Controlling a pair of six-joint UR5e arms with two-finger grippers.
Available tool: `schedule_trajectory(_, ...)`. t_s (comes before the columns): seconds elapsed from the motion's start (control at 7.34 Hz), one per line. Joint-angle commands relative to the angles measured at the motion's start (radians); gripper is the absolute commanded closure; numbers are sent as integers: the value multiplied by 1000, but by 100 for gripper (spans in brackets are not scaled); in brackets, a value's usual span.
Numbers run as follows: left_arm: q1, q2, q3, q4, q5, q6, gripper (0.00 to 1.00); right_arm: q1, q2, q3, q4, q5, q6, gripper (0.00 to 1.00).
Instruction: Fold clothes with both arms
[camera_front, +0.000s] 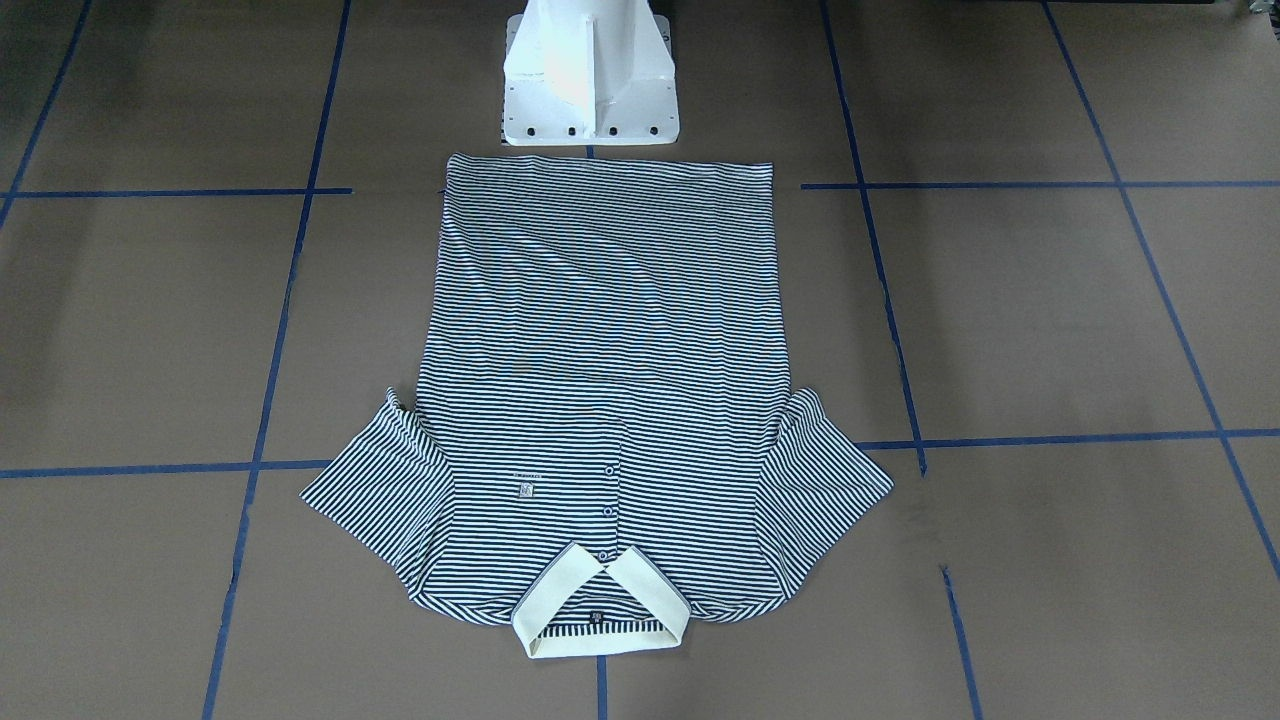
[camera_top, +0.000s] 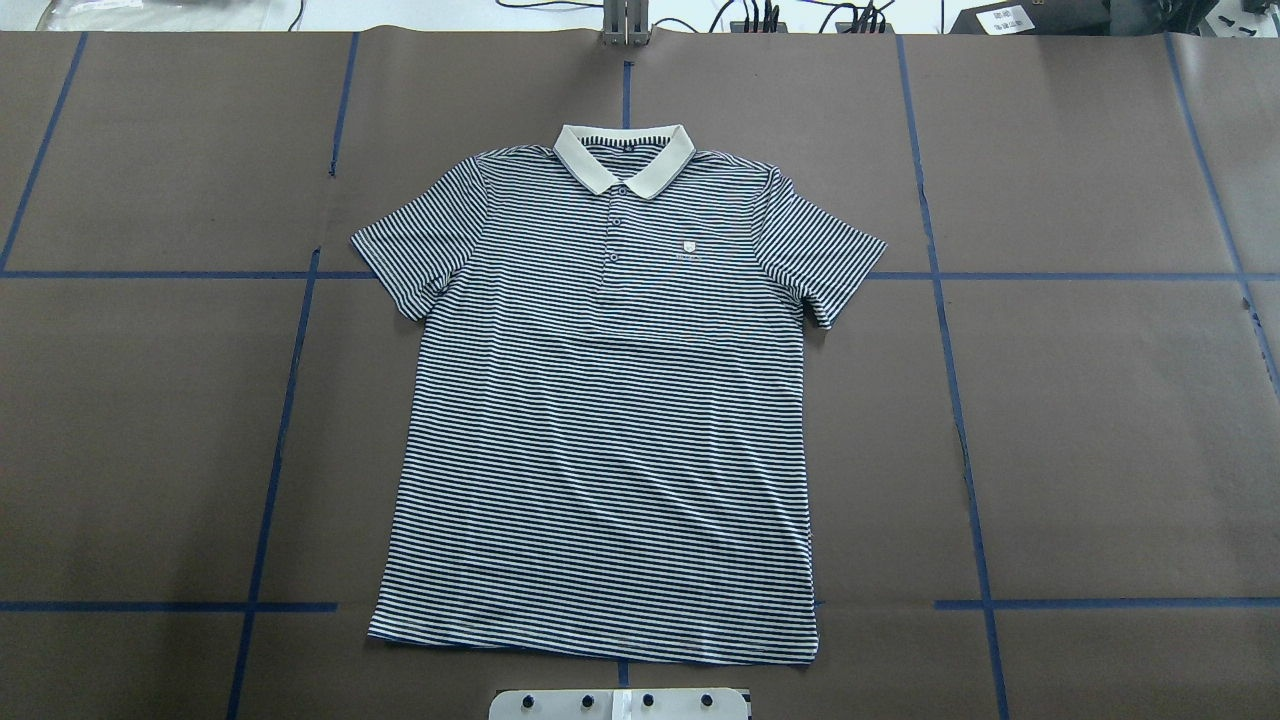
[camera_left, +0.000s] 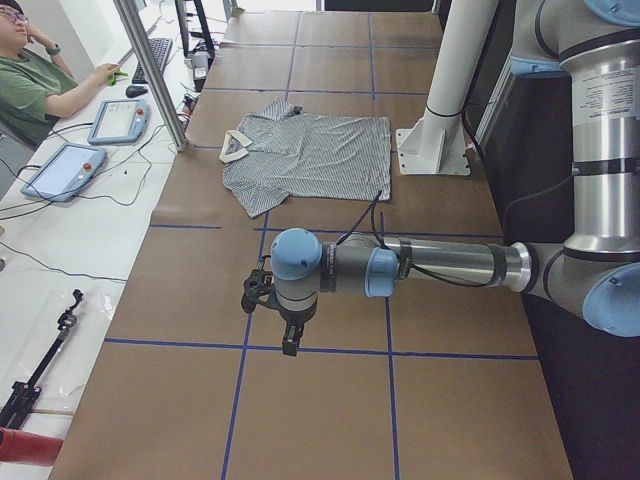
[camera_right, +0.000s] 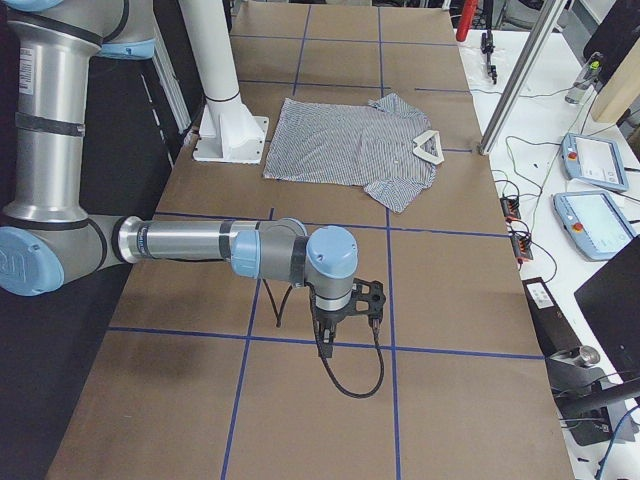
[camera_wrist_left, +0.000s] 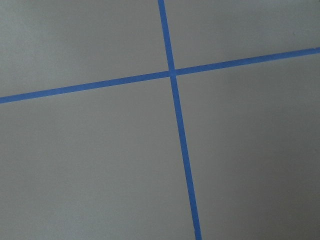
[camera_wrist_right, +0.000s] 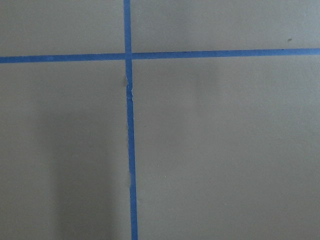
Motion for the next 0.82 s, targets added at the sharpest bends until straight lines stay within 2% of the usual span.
schedule_trajectory(0.0, 0, 0, -4, -7, 6, 2, 0, 0, 0, 0, 0, 0, 0, 0)
schedule_trajectory(0.41, 5, -3, -4, -15, 6, 0, 0, -20, 3, -6, 0, 1, 6, 0)
schedule_trajectory(0.55, 17, -7, -4, -60, 9, 0, 0, -24, 23, -1, 5, 4, 11, 0)
schedule_trajectory(0.68, 17, -15, -4, -150, 0, -3, 0, -40, 76, -10, 81, 1, 12, 0)
